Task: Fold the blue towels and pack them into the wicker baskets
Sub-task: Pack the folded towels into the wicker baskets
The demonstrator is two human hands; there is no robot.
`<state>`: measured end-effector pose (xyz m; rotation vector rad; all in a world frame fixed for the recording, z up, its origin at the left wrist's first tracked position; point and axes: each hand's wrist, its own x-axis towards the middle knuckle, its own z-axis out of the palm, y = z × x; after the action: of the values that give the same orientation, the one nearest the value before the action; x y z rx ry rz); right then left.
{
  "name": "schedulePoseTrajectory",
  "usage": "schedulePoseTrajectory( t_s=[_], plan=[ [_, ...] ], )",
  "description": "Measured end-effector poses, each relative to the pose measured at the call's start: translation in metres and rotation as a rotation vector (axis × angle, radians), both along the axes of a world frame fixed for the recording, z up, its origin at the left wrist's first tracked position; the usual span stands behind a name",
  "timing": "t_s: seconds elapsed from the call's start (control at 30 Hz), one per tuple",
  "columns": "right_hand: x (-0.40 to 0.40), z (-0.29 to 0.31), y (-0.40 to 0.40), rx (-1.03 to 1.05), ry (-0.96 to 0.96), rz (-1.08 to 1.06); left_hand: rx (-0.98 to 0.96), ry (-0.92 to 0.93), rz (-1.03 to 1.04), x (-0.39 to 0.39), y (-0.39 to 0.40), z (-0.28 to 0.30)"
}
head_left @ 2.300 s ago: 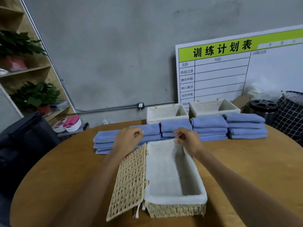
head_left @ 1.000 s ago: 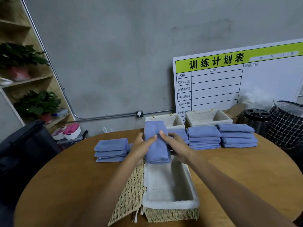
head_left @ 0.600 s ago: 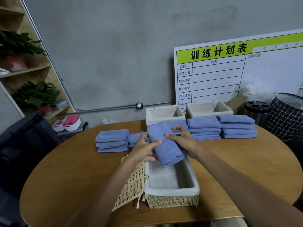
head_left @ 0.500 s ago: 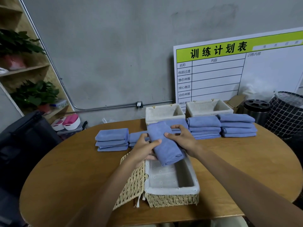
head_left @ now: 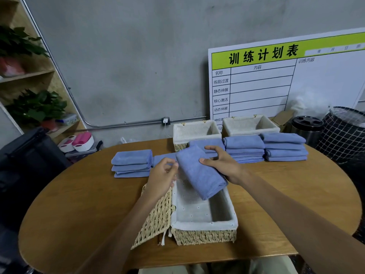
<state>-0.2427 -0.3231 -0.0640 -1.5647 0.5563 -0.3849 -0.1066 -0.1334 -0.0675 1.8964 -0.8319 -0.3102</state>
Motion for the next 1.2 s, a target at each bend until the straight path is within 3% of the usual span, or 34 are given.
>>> schedulePoseTrajectory(
  t_s=[0.07, 0.17, 0.47, 0.77, 0.83, 1.0, 1.2],
  plan=[
    [-0.001, -0.002, -0.001, 0.016, 0.008, 0.016, 0.103, -0.207, 0.040, 0.006, 0.001, -0.010],
    [-0.001, -0.004, -0.002, 0.037, 0.012, 0.024, 0.232, -0.311, 0.009, 0.009, -0.003, -0.026],
    [-0.012, 0.003, -0.003, 0.028, 0.039, 0.082, 0.149, -0.289, -0.009, 0.002, -0.003, -0.037],
    [-0.043, 0.010, -0.008, 0.011, 0.062, 0.103, 0.055, -0.122, -0.298, -0.021, -0.015, -0.020],
    [-0.051, 0.006, -0.008, 0.006, 0.079, 0.085, 0.088, -0.143, -0.324, -0.023, -0.012, -0.017],
    [-0.061, -0.007, -0.005, 0.041, 0.050, 0.022, 0.453, -0.383, -0.235, -0.020, 0.019, -0.017],
    [-0.065, -0.005, -0.001, 0.053, 0.058, 0.035, 0.390, -0.426, -0.226, -0.025, 0.017, -0.021]
  ],
)
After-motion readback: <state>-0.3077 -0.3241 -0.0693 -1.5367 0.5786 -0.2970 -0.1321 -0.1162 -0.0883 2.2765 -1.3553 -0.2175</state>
